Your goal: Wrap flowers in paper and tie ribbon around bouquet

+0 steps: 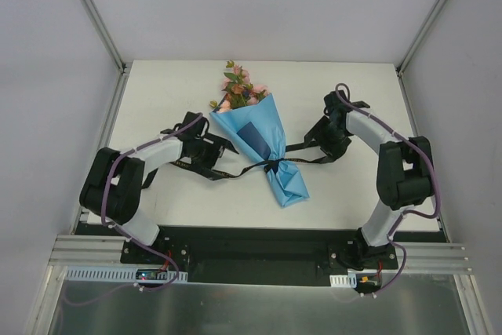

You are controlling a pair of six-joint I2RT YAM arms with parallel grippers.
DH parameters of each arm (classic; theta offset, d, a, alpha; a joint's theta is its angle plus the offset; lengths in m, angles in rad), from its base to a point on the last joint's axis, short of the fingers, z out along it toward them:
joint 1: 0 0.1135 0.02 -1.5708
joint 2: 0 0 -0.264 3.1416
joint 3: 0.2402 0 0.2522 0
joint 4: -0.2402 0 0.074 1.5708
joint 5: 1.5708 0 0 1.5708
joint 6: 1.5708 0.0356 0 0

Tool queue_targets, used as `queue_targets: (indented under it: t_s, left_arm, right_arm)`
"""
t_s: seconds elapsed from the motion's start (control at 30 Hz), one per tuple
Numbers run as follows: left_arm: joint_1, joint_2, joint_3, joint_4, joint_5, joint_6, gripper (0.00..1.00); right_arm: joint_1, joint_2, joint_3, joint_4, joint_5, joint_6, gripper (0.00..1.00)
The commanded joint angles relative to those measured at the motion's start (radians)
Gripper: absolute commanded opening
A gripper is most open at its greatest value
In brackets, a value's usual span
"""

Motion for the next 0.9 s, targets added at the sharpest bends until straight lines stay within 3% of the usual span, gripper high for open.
queue_targets:
  t_s: [0.0, 0.1, 0.17, 0.3, 0.37, 0.43, 0.53, 0.63, 0.73, 0.77, 0.83, 0.87]
  left_arm:
    - [-0.08, 0.087, 0.074, -0.012, -0.04, -0.259, 0.82]
    - [-0.113, 0.141, 0.068, -0.012, -0.051, -0.338, 0.81]
    - [-0.129, 0.167, 0.059, -0.012, -0.03, -0.386, 0.73]
    - [-0.167, 0.222, 0.059, -0.012, -0.022, -0.433, 0.67]
    - [-0.181, 0.232, 0.056, -0.012, -0.028, -0.448, 0.57]
    - [-0.196, 0.235, 0.056, -0.012, -0.04, -0.453, 0.56]
    - [-0.21, 0.239, 0.056, -0.012, -0.028, -0.457, 0.63]
    - [-0.222, 0.23, 0.039, -0.012, -0.025, -0.465, 0.8]
    - [-0.225, 0.242, 0.038, -0.006, -0.033, -0.468, 0.8]
    - [-0.225, 0.248, 0.041, 0.002, -0.034, -0.465, 0.77]
    - [-0.225, 0.261, 0.042, 0.051, -0.039, -0.457, 0.52]
    - [-0.225, 0.258, 0.044, 0.066, -0.054, -0.435, 0.35]
  right_arm:
    - [0.026, 0.028, 0.021, 0.005, -0.022, 0.127, 0.73]
    - [0.045, 0.053, 0.027, 0.004, 0.012, 0.119, 0.7]
    - [0.054, 0.076, 0.027, 0.004, 0.012, 0.117, 0.68]
    - [0.077, 0.106, 0.014, 0.019, 0.03, 0.117, 0.65]
    - [0.097, 0.126, 0.015, 0.019, 0.038, 0.117, 0.61]
    - [0.111, 0.134, 0.017, 0.019, 0.039, 0.119, 0.6]
    - [0.123, 0.139, 0.017, 0.019, 0.056, 0.118, 0.52]
    - [0.131, 0.137, 0.014, 0.019, 0.067, 0.124, 0.5]
    - [0.141, 0.139, 0.02, 0.017, 0.068, 0.122, 0.42]
    - [0.143, 0.14, 0.023, 0.017, 0.068, 0.119, 0.37]
    - [0.143, 0.142, 0.021, 0.017, 0.068, 0.114, 0.26]
    - [0.143, 0.142, 0.021, 0.017, 0.068, 0.114, 0.07]
